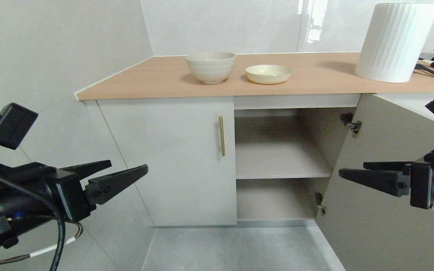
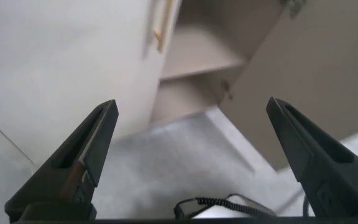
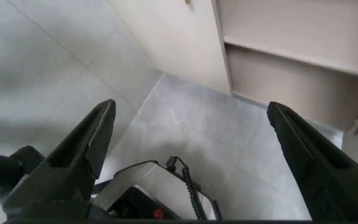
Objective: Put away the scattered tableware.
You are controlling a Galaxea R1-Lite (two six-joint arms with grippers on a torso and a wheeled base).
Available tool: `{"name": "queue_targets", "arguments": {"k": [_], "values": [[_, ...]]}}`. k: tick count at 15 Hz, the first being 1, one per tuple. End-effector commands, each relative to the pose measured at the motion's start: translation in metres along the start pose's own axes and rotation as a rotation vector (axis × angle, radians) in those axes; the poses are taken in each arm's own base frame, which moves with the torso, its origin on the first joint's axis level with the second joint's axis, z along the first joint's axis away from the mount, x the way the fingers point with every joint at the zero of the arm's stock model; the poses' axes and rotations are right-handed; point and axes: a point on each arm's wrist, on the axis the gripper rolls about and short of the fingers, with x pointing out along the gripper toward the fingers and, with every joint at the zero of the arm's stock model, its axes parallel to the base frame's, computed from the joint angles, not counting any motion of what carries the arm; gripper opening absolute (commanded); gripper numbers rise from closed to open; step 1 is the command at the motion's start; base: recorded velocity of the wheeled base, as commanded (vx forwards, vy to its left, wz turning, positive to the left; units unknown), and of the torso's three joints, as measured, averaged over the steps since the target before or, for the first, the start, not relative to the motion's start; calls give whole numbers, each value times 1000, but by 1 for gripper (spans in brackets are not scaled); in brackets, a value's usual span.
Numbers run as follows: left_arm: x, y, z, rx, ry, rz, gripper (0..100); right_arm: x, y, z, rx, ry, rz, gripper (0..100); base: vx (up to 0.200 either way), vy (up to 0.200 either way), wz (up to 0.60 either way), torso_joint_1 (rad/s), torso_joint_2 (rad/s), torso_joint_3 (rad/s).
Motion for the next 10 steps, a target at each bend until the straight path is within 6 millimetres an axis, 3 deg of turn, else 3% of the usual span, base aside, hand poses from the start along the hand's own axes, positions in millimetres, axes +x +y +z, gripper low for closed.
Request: {"name": "queue_targets", "arguments": {"k": [1, 10], "values": [[-6, -2, 7, 4, -33, -9, 100, 0, 0, 0, 0, 1, 0, 100, 200, 0, 0, 7, 2, 2], [-5, -2, 6, 0, -24, -8, 100, -2, 2, -3, -3, 4, 10, 100, 200, 0, 0, 5, 2, 1]]}}
